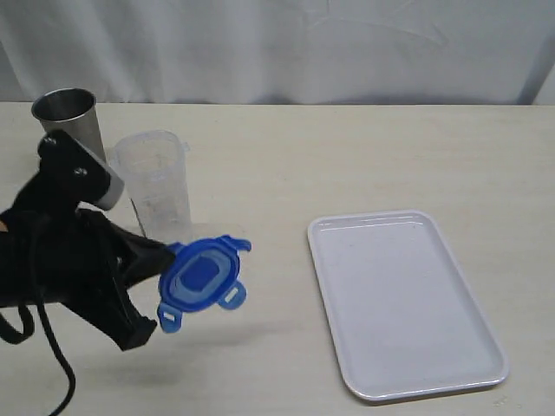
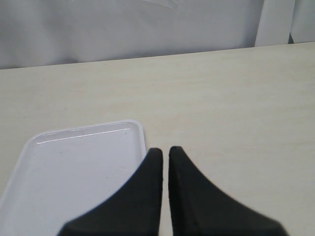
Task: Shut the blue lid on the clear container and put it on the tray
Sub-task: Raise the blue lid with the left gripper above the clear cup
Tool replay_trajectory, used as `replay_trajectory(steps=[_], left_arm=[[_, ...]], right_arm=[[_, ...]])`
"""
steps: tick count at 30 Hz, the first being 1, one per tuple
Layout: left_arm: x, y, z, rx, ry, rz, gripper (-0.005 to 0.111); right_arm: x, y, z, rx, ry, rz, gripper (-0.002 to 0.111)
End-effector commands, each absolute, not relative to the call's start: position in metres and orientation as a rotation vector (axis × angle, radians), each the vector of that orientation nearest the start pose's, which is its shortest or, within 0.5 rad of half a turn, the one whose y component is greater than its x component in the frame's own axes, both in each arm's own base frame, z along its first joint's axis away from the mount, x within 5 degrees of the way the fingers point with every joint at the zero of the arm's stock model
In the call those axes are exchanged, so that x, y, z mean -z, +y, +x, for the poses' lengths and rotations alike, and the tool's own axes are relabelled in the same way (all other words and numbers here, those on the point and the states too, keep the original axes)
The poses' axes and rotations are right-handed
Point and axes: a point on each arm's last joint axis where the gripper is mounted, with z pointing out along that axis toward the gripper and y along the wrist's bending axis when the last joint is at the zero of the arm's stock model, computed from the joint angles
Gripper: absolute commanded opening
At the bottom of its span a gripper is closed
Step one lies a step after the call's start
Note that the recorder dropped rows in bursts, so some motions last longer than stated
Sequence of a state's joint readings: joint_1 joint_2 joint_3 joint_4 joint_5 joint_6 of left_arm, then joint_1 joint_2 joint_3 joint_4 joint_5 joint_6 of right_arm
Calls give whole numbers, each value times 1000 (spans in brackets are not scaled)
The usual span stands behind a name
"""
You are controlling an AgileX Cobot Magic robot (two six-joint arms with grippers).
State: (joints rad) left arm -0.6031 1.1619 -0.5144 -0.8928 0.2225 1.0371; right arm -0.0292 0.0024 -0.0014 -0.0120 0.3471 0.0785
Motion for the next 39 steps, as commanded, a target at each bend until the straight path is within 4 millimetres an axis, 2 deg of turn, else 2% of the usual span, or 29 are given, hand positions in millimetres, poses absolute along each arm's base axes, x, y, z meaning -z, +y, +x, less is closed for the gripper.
replay_trajectory(steps=[1, 4, 7, 12, 15, 18, 21, 24, 28, 31, 35, 39], left_arm=[[-271, -133, 172, 359, 1868, 929, 0], [-304, -134, 181, 266, 1719, 922, 0], [-333, -126, 196, 13, 1489, 833, 0], [-346, -121, 209, -250, 1281, 785, 0], [-338, -124, 223, -464, 1212, 861, 0], [-322, -122, 246, -608, 1237, 948, 0], [-310, -113, 271, -721, 1314, 927, 0], [-309, -103, 283, -837, 1332, 900, 0], [-305, -106, 285, -815, 1345, 967, 0], [-291, -114, 289, -821, 1326, 1127, 0], [-273, -116, 296, -786, 1410, 1163, 0], [-265, -120, 296, -803, 1391, 1277, 0]], right_arm=[[-182, -2, 54, -21, 1822, 95, 5], [-182, -2, 54, -21, 1822, 95, 5], [-182, -2, 54, -21, 1822, 95, 5], [-182, -2, 54, -21, 1822, 95, 5], [-182, -2, 54, -21, 1822, 95, 5], [-182, -2, 54, -21, 1822, 95, 5], [-182, -2, 54, -21, 1822, 95, 5], [-182, -2, 54, -21, 1822, 95, 5], [-182, -2, 54, -21, 1822, 95, 5], [-182, -2, 54, -21, 1822, 95, 5], [-182, -2, 54, -21, 1822, 95, 5], [-182, -2, 54, -21, 1822, 95, 5]])
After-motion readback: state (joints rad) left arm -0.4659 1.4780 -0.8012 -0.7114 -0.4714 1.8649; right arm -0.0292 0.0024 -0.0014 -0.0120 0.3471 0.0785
